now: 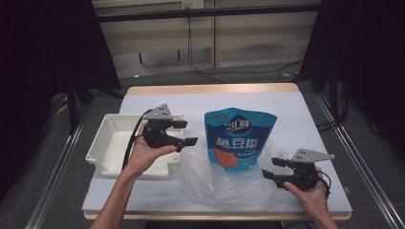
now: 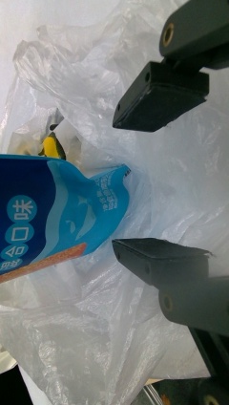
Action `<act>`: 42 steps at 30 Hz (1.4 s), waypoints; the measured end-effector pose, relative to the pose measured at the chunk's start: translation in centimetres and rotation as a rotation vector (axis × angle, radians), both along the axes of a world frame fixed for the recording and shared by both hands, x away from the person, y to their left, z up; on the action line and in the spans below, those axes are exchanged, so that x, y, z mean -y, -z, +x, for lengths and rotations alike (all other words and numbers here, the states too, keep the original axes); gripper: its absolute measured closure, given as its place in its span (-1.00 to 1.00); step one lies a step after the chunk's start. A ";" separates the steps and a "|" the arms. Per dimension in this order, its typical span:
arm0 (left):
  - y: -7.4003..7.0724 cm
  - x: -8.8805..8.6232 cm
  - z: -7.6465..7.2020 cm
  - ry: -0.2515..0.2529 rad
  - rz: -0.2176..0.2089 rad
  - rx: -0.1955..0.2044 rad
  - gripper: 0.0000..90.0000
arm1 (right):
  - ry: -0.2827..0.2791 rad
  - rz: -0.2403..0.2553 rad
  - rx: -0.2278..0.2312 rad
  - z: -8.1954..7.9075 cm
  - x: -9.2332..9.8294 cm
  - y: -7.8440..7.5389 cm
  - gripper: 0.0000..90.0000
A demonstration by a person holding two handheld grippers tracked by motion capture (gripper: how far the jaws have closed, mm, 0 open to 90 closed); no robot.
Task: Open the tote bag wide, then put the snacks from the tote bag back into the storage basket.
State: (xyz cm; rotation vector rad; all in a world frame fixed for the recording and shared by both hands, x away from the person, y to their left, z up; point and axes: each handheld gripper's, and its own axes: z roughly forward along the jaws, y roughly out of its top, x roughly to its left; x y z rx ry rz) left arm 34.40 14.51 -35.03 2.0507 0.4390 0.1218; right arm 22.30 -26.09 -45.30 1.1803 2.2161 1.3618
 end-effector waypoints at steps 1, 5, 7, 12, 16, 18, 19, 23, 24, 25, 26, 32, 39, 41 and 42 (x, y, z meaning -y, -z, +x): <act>-0.2 0.1 -0.2 0.005 -0.001 0.004 -0.44 | -0.002 0.001 0.002 0.0 0.0 0.0 -0.19; -1.1 0.5 -0.7 0.031 0.008 0.027 -0.46 | -0.002 -0.001 0.004 0.0 0.1 -0.1 -0.20; -1.3 0.6 -0.8 0.039 0.015 0.030 -0.50 | 0.000 -0.001 0.000 0.0 0.1 -0.1 -0.20; -2.8 0.9 -0.8 0.054 0.021 0.060 -0.51 | -0.005 -0.005 -0.005 -0.1 0.1 -0.1 -0.21; -3.8 1.4 -0.9 0.064 -0.002 0.075 -0.54 | -0.008 -0.001 0.000 -0.1 0.0 -0.1 -0.25; -4.1 1.6 -0.9 0.073 0.014 0.086 -0.60 | -0.008 -0.003 0.002 -0.1 0.0 -0.2 -0.29; -4.2 1.7 -0.9 0.077 0.006 0.084 -0.63 | -0.006 -0.005 0.004 -0.1 0.0 -0.2 -0.31; -4.6 2.6 -0.6 0.104 0.060 0.075 -0.64 | 0.011 -0.007 0.006 0.1 0.1 -0.3 -0.36; -4.7 2.8 -0.5 0.109 0.063 0.076 -0.62 | 0.018 0.000 0.005 0.1 0.1 -0.3 -0.36; -4.9 2.9 -0.5 0.107 0.069 0.078 -0.61 | 0.014 -0.005 0.005 0.2 0.1 -0.3 -0.36; -4.9 3.0 -0.4 0.101 0.068 0.067 -0.61 | 0.016 -0.007 0.003 0.3 0.0 -0.3 -0.36; -5.9 4.0 -0.1 0.154 0.107 0.051 -0.52 | 0.001 -0.022 -0.004 0.1 -0.3 -0.2 -0.36; -7.8 5.2 0.6 0.190 0.153 0.062 -0.25 | -0.007 -0.015 -0.005 -0.1 -0.2 -0.2 -0.36; -8.3 5.5 0.9 0.201 0.163 0.064 -0.21 | -0.005 -0.016 -0.003 0.0 -0.1 -0.2 -0.36; -8.5 5.7 1.1 0.205 0.174 0.063 -0.18 | -0.004 -0.015 -0.003 0.0 -0.1 -0.2 -0.36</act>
